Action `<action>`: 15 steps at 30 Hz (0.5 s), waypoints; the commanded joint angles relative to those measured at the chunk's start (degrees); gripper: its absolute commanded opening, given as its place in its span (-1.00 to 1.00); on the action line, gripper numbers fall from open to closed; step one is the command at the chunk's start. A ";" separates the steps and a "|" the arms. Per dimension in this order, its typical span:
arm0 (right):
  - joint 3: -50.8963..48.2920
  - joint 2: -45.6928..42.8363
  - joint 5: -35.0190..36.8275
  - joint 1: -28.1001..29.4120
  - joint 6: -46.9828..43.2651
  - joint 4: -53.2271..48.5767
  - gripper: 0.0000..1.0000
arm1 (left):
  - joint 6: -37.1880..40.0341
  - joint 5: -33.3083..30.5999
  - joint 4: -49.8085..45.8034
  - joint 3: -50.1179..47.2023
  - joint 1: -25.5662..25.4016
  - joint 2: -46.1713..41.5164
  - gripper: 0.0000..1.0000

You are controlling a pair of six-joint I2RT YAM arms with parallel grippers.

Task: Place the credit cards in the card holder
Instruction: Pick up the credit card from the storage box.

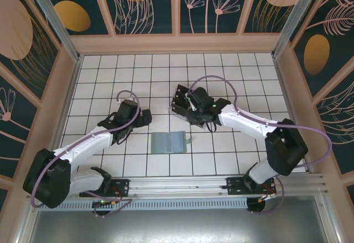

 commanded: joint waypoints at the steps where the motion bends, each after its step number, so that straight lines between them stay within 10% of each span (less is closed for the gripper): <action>1: 2.65 2.84 6.62 1.10 -2.98 -2.52 -0.16 | 0.77 0.86 1.72 0.04 0.48 -0.10 0.97; 15: 3.38 9.05 12.84 1.46 -6.49 -1.87 -0.18 | 0.57 1.29 3.15 -1.01 0.85 0.68 0.97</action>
